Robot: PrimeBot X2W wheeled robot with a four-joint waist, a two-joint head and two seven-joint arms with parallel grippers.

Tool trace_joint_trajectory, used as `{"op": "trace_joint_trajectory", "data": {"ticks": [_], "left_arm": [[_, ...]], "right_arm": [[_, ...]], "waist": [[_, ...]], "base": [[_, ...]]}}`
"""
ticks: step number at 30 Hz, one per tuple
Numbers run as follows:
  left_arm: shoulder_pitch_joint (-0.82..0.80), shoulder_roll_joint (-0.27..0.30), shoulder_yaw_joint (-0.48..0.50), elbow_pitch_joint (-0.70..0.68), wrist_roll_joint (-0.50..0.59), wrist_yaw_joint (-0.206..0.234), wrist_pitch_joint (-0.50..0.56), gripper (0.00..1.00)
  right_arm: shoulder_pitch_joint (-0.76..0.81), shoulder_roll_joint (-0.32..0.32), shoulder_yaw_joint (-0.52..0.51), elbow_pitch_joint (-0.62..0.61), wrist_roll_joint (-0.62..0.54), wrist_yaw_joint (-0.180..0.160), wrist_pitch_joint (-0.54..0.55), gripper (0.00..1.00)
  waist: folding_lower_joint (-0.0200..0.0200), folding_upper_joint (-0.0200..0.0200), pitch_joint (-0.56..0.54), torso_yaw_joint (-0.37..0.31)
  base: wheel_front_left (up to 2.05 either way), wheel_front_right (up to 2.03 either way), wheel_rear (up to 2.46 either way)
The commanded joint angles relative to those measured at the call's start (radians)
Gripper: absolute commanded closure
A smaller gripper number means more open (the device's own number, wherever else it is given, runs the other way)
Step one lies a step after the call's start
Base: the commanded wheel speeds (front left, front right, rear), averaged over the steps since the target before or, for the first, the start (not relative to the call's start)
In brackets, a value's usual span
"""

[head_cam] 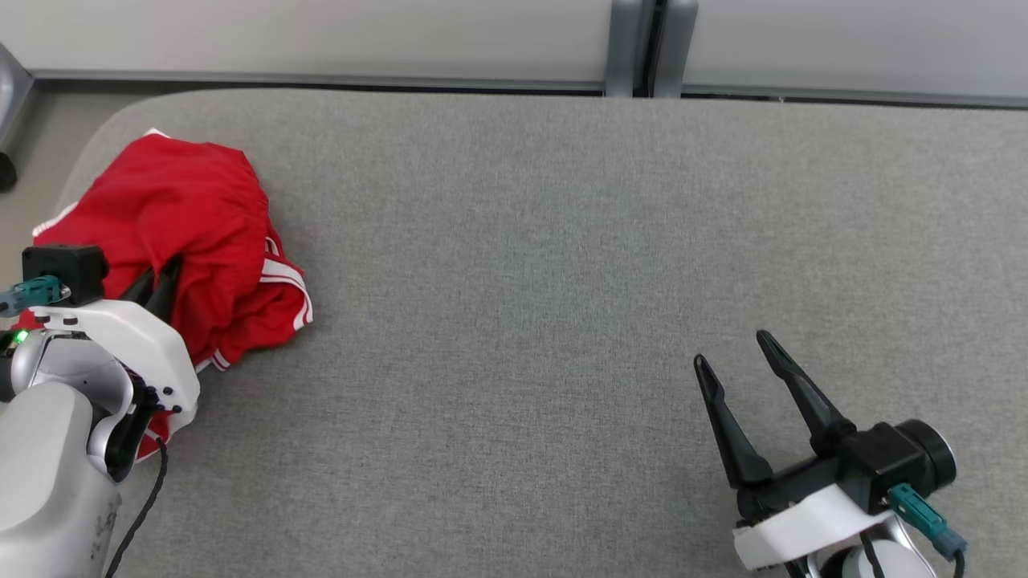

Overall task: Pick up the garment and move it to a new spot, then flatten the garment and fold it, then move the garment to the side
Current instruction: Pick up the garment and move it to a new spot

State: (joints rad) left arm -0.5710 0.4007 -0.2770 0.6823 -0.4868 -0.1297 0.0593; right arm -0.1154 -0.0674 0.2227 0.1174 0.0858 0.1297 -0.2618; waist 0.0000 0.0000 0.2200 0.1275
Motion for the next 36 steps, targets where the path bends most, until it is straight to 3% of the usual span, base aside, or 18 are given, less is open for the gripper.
{"op": "trace_joint_trajectory", "data": {"ticks": [1,4,11,16,20,28,32,36], "left_arm": [[0.018,0.007,0.013,-0.047,-0.011,0.005,-0.012,1.00],[0.042,0.008,0.016,-0.129,-0.018,0.015,-0.015,1.00],[0.167,-0.047,-0.034,-0.555,-0.048,0.053,0.077,1.00],[0.255,-0.111,-0.120,-0.804,-0.074,0.079,0.158,1.00],[0.277,-0.174,-0.198,-0.873,-0.099,0.079,0.203,1.00],[0.210,-0.283,-0.247,-0.773,-0.164,0.088,0.239,1.00],[0.156,-0.305,-0.220,-0.502,-0.182,0.105,0.227,1.00],[0.129,-0.322,-0.223,-0.262,-0.197,0.075,0.163,1.00]], "right_arm": [[0.024,0.001,-0.011,0.001,0.004,0.002,-0.005,0.00],[0.043,0.004,-0.017,0.001,0.008,0.002,-0.005,0.00],[0.094,0.010,-0.030,-0.008,0.014,0.002,-0.005,0.00],[0.093,0.013,-0.020,-0.020,0.017,0.002,-0.005,0.00],[0.077,0.014,-0.017,-0.033,0.021,0.002,-0.005,0.00],[0.072,0.015,-0.025,-0.051,0.046,0.002,-0.005,0.00],[0.088,0.015,-0.026,-0.052,0.072,0.002,-0.005,0.00],[0.098,0.015,-0.012,-0.046,0.085,0.002,-0.005,0.00]], "waist": [[0.0000,0.0000,-0.036,0.004],[0.0000,0.0000,-0.061,0.006],[0.0000,0.0000,-0.123,-0.024],[0.0000,0.0000,-0.131,-0.105],[0.0000,0.0000,-0.115,-0.196],[0.0000,0.0000,-0.072,-0.391],[0.0000,0.0000,-0.054,-0.477],[0.0000,0.0000,-0.053,-0.509]], "base": [[0.00,0.00,0.00],[0.00,0.00,0.00],[0.00,0.00,0.00],[0.00,0.00,0.00],[0.00,0.00,0.00],[0.00,0.00,0.00],[0.00,0.00,0.00],[0.00,0.00,0.00]]}}
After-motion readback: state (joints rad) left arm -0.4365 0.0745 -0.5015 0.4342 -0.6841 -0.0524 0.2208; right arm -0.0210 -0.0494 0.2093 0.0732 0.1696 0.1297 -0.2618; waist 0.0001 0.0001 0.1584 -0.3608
